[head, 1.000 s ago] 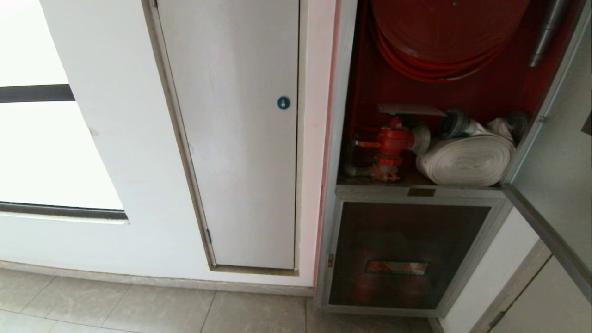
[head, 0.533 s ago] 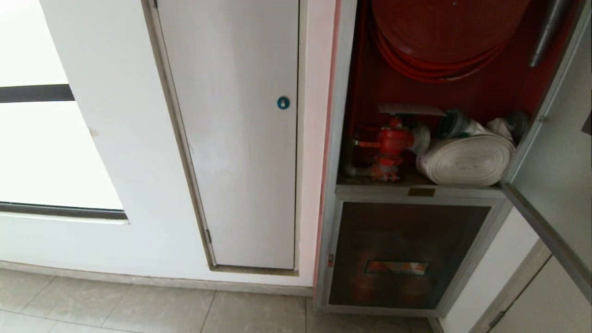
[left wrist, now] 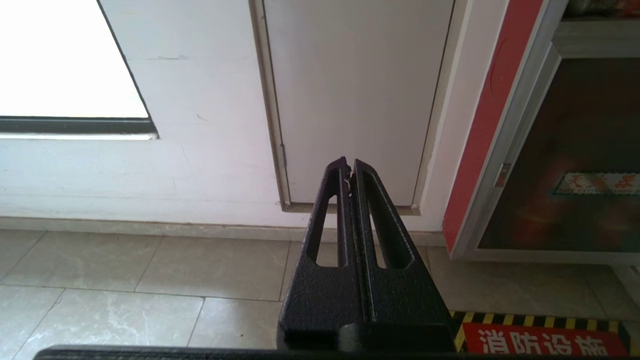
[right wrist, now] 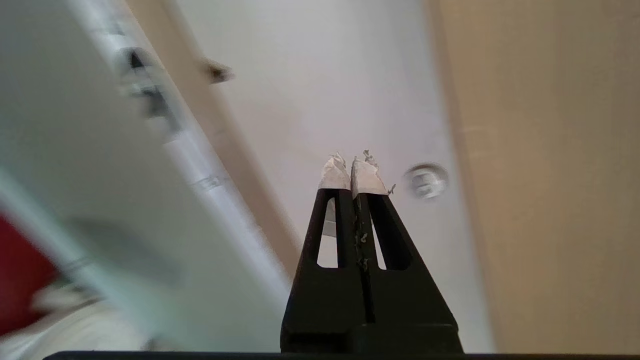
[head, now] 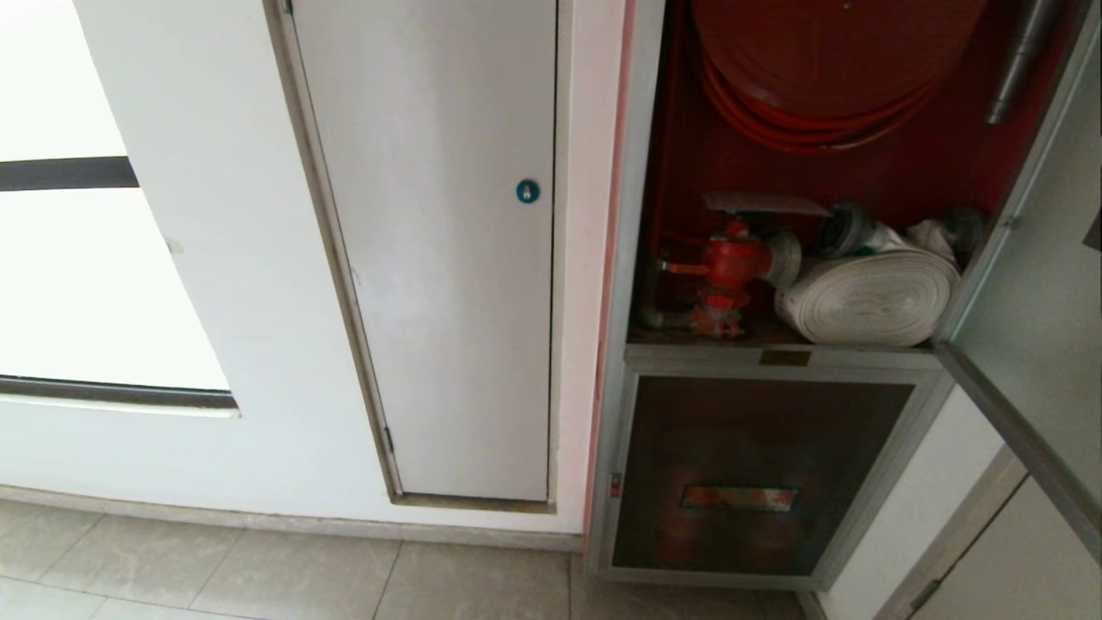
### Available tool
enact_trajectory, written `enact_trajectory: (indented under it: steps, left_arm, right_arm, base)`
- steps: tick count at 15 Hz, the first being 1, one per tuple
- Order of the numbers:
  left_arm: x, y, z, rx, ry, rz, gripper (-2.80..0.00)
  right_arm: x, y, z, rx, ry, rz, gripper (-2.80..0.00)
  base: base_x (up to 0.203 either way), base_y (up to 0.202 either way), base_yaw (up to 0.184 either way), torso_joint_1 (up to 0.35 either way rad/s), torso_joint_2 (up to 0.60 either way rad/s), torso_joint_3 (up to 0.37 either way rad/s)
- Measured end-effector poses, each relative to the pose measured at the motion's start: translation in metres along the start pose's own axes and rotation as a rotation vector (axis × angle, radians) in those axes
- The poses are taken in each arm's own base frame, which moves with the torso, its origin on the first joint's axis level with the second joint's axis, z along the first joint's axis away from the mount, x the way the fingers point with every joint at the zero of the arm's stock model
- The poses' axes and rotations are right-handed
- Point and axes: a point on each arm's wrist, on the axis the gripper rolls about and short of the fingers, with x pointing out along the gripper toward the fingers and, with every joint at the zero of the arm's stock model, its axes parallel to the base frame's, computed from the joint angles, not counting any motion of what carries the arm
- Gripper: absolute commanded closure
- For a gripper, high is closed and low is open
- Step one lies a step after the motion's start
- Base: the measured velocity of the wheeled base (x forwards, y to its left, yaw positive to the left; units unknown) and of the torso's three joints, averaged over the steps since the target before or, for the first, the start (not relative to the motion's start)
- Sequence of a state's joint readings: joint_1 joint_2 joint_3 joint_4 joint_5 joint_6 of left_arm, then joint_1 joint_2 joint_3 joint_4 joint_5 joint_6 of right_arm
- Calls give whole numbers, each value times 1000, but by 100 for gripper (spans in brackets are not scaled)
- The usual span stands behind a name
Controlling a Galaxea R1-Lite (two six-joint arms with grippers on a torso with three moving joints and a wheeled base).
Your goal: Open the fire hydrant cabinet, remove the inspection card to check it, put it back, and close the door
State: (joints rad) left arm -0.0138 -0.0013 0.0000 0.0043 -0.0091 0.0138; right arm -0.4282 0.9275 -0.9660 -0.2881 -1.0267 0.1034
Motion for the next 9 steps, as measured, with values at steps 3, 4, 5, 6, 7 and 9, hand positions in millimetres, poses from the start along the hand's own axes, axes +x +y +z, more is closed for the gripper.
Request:
enact_trajectory:
  steps: [3,4,5,6,7,9]
  left_arm:
    - [0,0,0,0,0,0,0]
    - [0,0,0,0,0,0,0]
    - [0,0,0,0,0,0,0]
    - [0,0,0,0,0,0,0]
    - [0,0,0,0,2,0,0]
    - [0,0,0,-3,1,0,0]
  right_arm:
    - [10,-2,-3,-35,-26,-76,0]
    - [10,-3,-3,-37,-30,-82,0]
    - [9,-4,-1,-33,-34,-77,0]
    - [8,-5,0,-30,-35,-65,0]
    - [7,-7,-1,-34,-32,-52,0]
    - [5,-9,-3,-41,-25,3,0]
  base:
    - [0,0,0,0,0,0]
    - [0,0,0,0,0,0]
    - [0,0,0,0,0,0]
    - [0,0,0,0,0,0]
    - [0,0,0,0,0,0]
    - [0,0,0,0,0,0]
